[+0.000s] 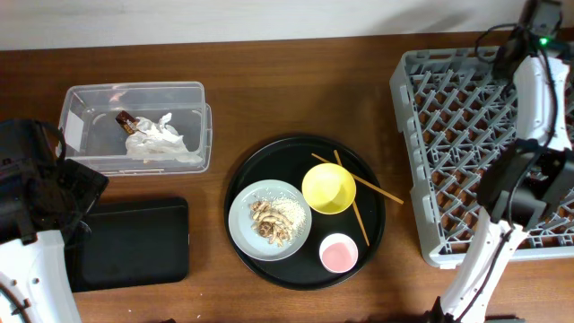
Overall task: Sort waste into correct bins and load items into the dishwasher rack
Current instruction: 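Open the right gripper to release the cup and raise it, then move the right gripper back over the pink cup on the tray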
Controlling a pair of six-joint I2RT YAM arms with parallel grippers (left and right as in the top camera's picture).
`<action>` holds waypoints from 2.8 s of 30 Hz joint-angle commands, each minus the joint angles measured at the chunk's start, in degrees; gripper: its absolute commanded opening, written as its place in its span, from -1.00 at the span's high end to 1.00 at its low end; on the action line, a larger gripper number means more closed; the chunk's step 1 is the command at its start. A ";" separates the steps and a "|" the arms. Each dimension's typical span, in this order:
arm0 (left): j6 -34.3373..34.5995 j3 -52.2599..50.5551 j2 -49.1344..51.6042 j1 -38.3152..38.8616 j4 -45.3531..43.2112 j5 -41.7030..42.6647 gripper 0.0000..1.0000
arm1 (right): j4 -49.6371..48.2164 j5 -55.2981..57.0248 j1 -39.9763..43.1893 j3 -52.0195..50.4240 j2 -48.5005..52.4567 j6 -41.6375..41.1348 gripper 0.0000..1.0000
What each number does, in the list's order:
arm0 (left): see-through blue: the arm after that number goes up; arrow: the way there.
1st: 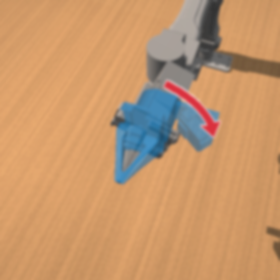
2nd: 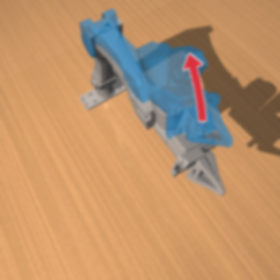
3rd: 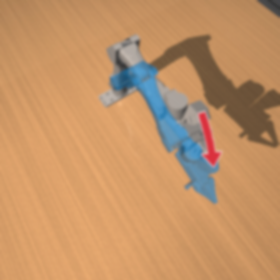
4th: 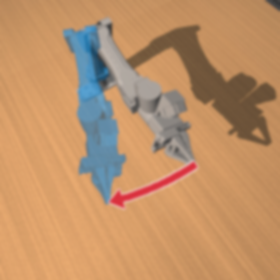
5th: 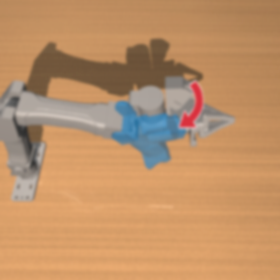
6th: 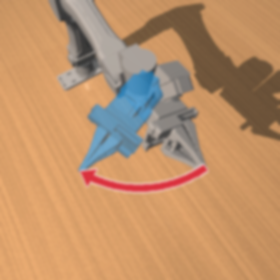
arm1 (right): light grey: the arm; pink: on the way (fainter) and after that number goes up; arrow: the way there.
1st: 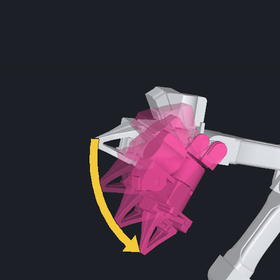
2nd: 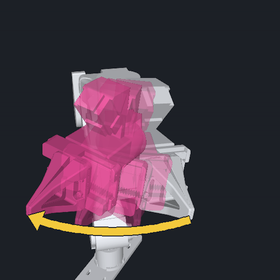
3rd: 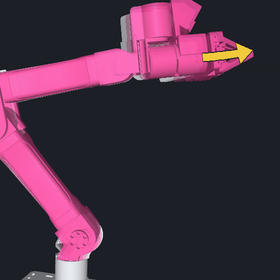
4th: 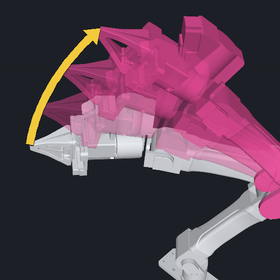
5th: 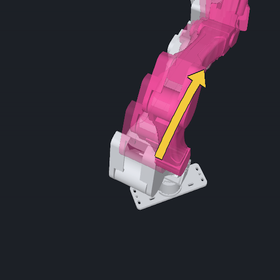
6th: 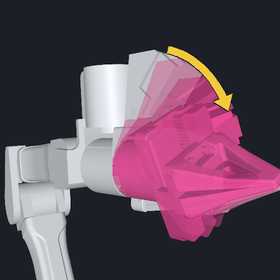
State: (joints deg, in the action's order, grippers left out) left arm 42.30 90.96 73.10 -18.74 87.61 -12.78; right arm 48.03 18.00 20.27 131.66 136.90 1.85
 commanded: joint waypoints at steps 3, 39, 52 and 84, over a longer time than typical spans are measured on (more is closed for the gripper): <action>0.55 -0.11 -0.70 -0.28 0.07 -0.04 -0.99 | 1.99 -10.01 0.04 0.48 -7.34 -2.78 0.92; 0.55 -0.11 -0.70 -0.28 0.07 -0.04 -0.99 | -6.97 -99.10 24.30 -4.13 10.78 1.66 0.92; 0.55 -0.11 -0.70 -0.28 0.07 -0.04 -0.99 | -3.37 -94.23 26.36 -4.15 13.51 -5.53 0.92; 0.55 -0.11 -0.70 -0.28 0.07 -0.04 -0.99 | 13.70 -56.35 25.20 -4.11 -12.59 -13.94 0.35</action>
State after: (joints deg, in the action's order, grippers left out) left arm 42.30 90.96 73.10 -18.74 87.59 -12.80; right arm 62.94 -44.36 49.43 127.55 124.97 -11.84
